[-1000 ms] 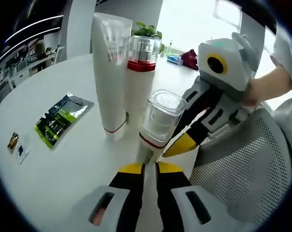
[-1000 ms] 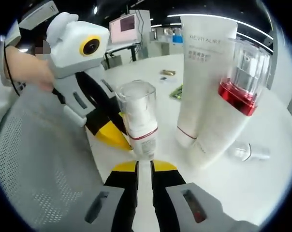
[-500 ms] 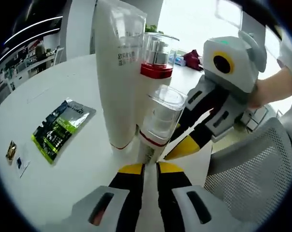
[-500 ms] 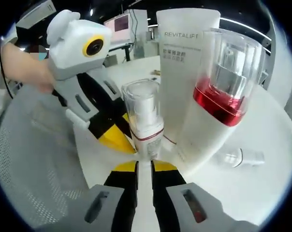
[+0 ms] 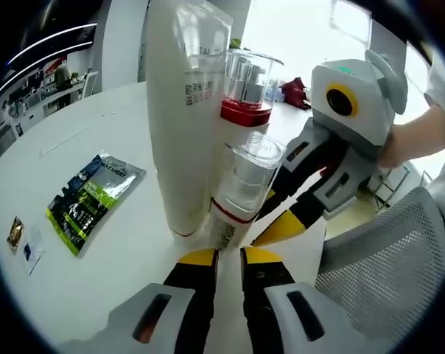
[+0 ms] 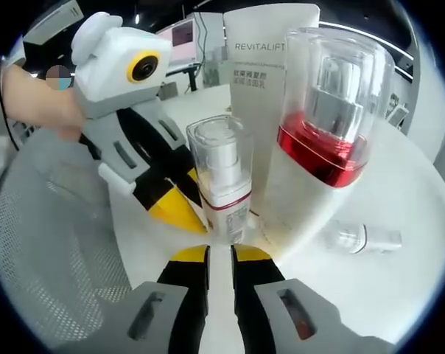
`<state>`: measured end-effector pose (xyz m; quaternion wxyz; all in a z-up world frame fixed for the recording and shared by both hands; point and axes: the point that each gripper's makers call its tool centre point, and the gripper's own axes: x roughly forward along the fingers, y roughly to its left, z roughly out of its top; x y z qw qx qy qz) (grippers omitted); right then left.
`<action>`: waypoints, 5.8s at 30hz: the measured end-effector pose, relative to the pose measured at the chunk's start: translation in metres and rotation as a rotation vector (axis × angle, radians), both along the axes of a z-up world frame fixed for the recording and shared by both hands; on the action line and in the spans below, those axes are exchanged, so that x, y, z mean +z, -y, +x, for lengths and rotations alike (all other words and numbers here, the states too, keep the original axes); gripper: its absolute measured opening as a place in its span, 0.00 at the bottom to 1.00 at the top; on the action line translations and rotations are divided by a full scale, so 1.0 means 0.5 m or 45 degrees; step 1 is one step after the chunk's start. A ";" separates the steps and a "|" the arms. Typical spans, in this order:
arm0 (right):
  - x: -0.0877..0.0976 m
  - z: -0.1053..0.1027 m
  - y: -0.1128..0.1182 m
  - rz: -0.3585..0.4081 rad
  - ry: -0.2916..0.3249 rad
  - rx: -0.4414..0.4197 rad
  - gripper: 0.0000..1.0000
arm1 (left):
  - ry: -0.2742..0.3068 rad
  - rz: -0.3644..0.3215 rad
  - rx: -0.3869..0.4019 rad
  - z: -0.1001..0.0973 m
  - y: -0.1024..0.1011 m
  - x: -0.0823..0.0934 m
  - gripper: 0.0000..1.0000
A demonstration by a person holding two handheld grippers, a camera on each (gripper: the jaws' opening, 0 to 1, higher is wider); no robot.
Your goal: Arrange the skincare products in the storage area until every visible bottle or jar stands upright without overlapping.
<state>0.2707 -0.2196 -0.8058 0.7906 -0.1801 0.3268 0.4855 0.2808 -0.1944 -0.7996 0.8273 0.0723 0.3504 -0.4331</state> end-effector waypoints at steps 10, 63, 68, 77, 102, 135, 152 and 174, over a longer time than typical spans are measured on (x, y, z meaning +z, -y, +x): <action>0.005 -0.034 0.020 -0.011 -0.033 -0.032 0.22 | 0.006 0.009 0.056 -0.017 -0.029 0.020 0.24; 0.175 -0.174 0.112 0.233 -0.080 -0.554 0.83 | -0.018 -0.429 0.623 -0.184 -0.368 0.212 0.98; 0.184 -0.188 0.108 0.234 -0.042 -0.577 0.90 | 0.034 -0.409 0.600 -0.197 -0.409 0.219 0.99; 0.193 -0.208 0.118 0.240 -0.028 -0.631 1.00 | 0.022 -0.453 0.557 -0.208 -0.404 0.221 0.99; 0.156 -0.014 0.250 -0.113 0.116 -0.381 0.99 | 0.034 -0.456 0.679 -0.192 -0.422 0.228 0.99; 0.035 0.275 0.278 -0.511 0.159 0.335 0.82 | -0.050 -0.357 0.877 -0.197 -0.444 0.171 0.91; -0.001 0.292 0.219 -0.651 0.182 0.709 0.52 | -0.017 -0.345 0.894 -0.198 -0.453 0.167 0.83; -0.044 0.288 0.188 -0.881 0.173 1.029 0.20 | -0.040 -0.336 0.926 -0.201 -0.453 0.160 0.80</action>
